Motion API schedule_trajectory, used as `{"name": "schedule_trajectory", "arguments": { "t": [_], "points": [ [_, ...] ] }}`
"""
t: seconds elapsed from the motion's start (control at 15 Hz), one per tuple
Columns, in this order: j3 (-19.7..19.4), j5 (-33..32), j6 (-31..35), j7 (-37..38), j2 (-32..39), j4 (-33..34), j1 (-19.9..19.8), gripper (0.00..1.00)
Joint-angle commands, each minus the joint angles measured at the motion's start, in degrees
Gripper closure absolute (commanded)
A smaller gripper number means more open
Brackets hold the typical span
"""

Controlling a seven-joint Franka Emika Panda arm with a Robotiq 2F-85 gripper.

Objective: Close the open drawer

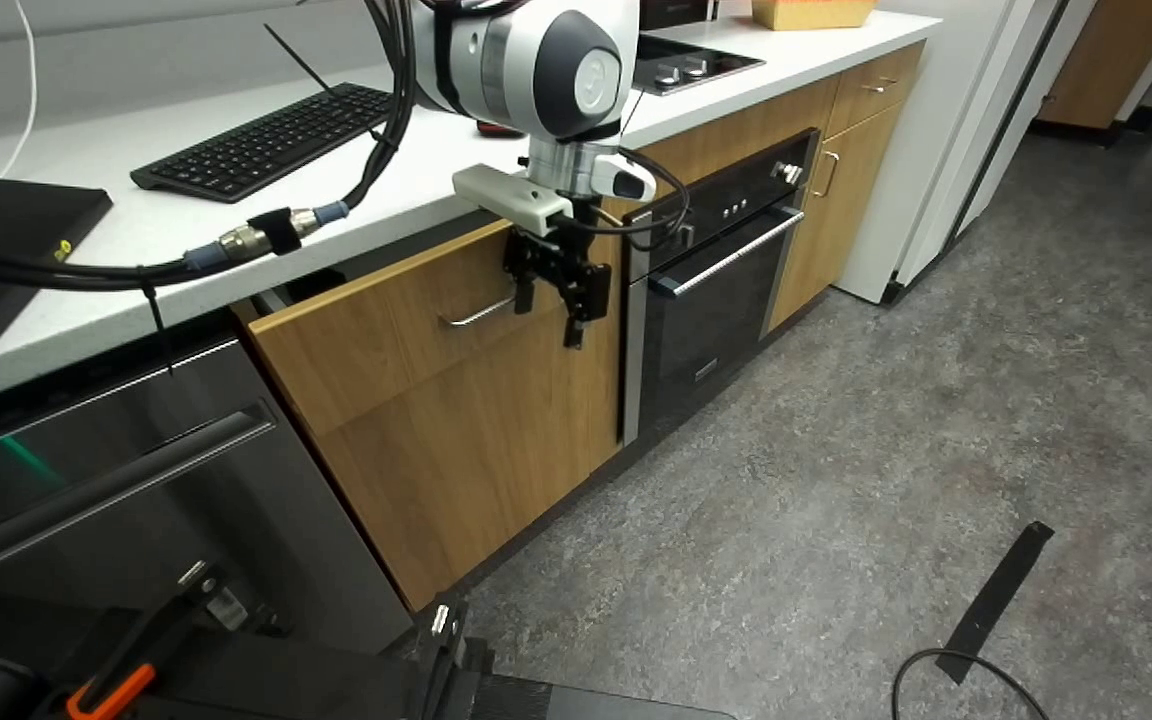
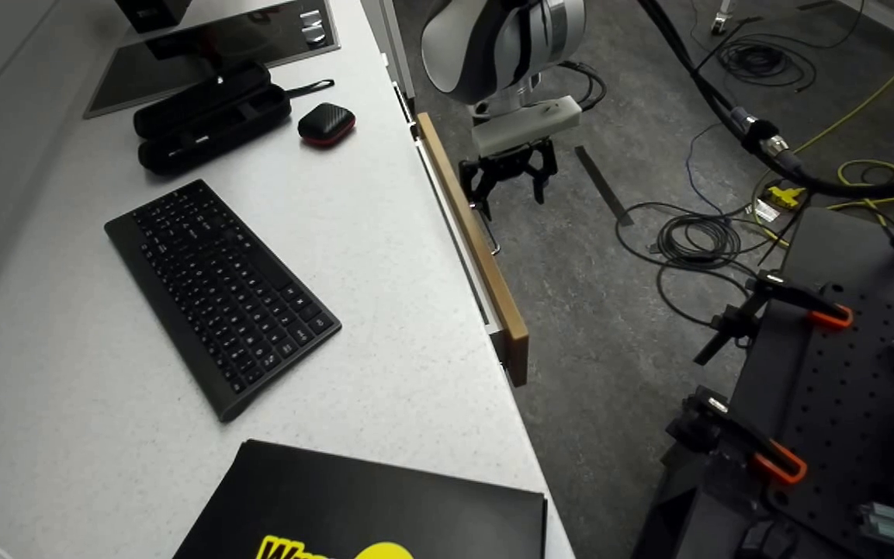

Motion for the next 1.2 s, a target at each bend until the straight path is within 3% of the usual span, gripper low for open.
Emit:
{"name": "schedule_trajectory", "arguments": {
  "t": [0.0,0.4,0.6,0.67,1.13],
  "points": [
    [1.4,3.41,-0.99,0.64,2.91,4.21,1.73,0.0],
    [5.76,8.09,-4.02,-1.52,7.18,11.26,1.24,0.0],
    [5.46,7.71,-5.69,-1.98,7.21,11.81,1.6,0.0],
    [2.16,5.02,-4.08,-1.81,4.45,7.69,1.33,0.0],
    [1.74,4.83,-4.17,-1.77,4.5,7.78,1.45,0.0]
  ]
}}
